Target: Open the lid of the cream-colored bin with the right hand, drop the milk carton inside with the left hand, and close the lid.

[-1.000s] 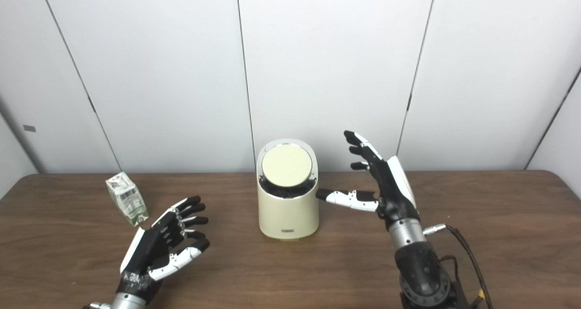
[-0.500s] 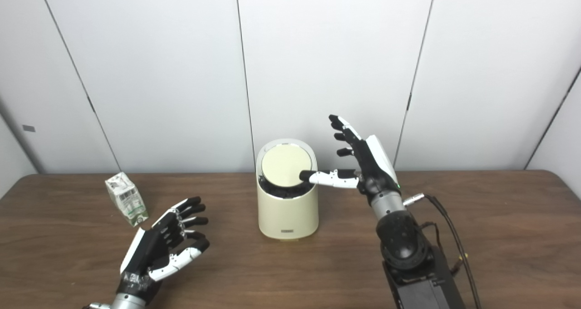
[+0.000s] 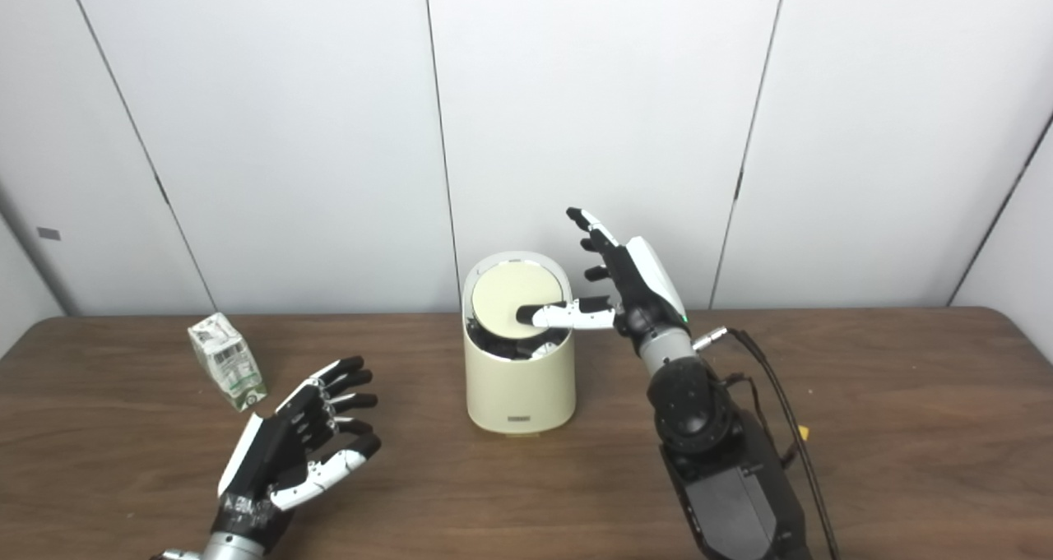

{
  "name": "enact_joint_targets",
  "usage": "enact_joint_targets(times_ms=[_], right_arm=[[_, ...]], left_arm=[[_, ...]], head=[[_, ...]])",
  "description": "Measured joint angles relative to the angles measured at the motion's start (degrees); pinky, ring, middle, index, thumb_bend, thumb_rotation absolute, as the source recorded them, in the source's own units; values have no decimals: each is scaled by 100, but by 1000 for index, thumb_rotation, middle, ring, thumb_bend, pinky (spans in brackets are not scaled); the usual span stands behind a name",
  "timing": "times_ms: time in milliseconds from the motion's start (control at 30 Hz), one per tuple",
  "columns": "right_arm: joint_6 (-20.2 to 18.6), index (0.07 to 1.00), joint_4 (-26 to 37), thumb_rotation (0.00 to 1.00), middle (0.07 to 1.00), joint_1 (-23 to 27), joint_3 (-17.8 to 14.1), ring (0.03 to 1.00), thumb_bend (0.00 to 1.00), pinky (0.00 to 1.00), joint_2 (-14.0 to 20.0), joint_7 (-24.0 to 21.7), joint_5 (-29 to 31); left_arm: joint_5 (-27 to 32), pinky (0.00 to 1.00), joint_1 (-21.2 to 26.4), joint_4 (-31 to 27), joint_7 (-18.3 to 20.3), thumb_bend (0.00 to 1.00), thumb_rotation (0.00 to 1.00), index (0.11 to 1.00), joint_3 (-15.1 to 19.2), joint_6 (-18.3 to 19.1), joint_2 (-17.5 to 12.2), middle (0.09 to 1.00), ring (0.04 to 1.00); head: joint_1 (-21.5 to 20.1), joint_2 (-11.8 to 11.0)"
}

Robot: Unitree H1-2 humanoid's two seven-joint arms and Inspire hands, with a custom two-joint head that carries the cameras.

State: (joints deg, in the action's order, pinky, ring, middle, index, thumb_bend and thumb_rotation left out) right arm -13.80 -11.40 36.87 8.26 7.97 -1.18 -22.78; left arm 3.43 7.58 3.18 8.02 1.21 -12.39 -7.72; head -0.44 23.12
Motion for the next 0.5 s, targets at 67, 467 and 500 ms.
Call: enact_joint_targets(times_ms=[67,467,500], right_arm=[[4,938,-88,322,954,36,7,918,837,783,-1,15,1],[-2,940,-258,318,947,119,197,899,837,747,98,25,-203],[-9,935,-256,316,940,125,234,893,841,739,114,29,-276]], left_arm=[[-4,609,0,0,-1,710,250,877,1,0,1,827,746],[-1,619,0,-6,2,703,235,882,-8,1,8,835,757],[0,620,0,-7,2,703,235,882,-10,1,9,833,757]], head=[[0,0],[26,18],[35,35]])
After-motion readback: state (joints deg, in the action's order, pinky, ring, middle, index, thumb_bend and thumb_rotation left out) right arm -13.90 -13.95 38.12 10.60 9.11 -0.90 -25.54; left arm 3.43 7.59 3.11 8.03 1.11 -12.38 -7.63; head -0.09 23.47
